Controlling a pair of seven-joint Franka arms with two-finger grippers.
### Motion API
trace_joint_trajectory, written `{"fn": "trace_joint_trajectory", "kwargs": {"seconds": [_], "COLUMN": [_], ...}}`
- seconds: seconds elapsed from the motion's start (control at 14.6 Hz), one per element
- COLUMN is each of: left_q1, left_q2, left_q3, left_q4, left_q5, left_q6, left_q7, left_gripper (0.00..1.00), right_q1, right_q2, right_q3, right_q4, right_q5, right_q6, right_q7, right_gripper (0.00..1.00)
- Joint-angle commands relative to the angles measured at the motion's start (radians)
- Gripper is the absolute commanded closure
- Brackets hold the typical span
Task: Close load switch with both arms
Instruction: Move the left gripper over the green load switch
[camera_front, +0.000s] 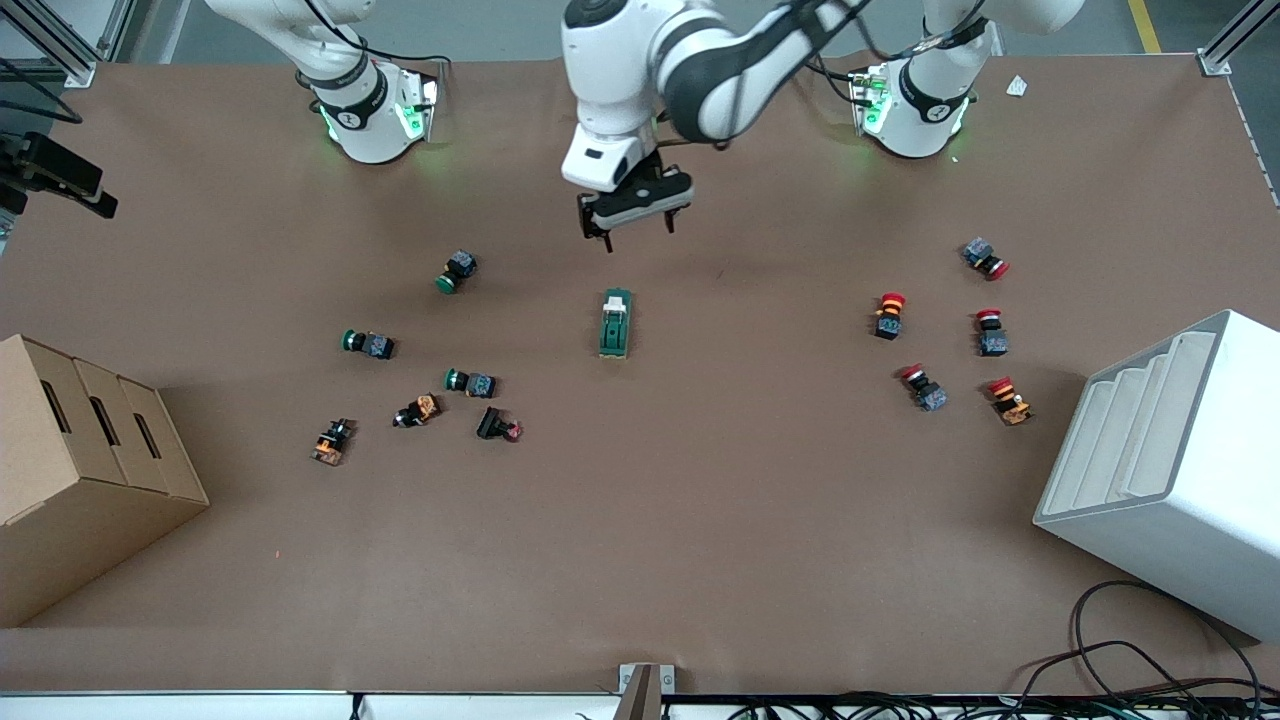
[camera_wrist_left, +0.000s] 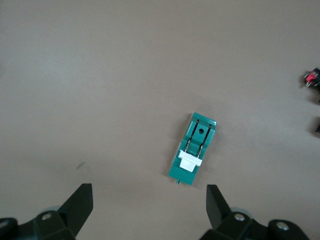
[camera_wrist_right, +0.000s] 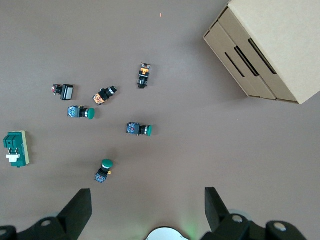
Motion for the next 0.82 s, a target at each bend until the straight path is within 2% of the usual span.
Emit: {"fn": "trace_joint_trajectory", "kwargs": {"seconds": [0.0,0.27,0.48,0.68,0.75], "left_q1": [-0.071,-0.167,-0.192,-0.194,-0.194], "left_q2": [0.101,0.204,0.227,0.250,0.265], "left_q3": [0.002,0.002,0.002,0.004,0.004], "left_q4": [0.015,-0.004,-0.093,-0.153,-0.154], "left_q5": [0.202,0.462,0.702,0.897,0.950], "left_q6": [0.022,0.022,0.022,0.019,0.013], "left_q7": [-0.209,-0.427,-0.614,-0.706,-0.734], "left_gripper": [0.00,0.02,0.02,0.02,0.02], "right_q1": [-0.033,-0.045,-0.035,-0.013,0.036], "right_q2": [0.022,0.030,0.065,0.077,0.076], "right_q3": [0.012,0.014,0.017,0.022,0.025], "right_q4": [0.004,0.001,-0.019,-0.095,-0.126], "right_q5": [0.006,0.003,0.015,0.163,0.164], "right_q6": [0.000,-0.003,-0.022,0.015,0.062], "right_q7": [-0.002,0.000,0.065,0.260,0.321], "right_gripper": [0.00,0.00,0.00,0.00,0.00]}}
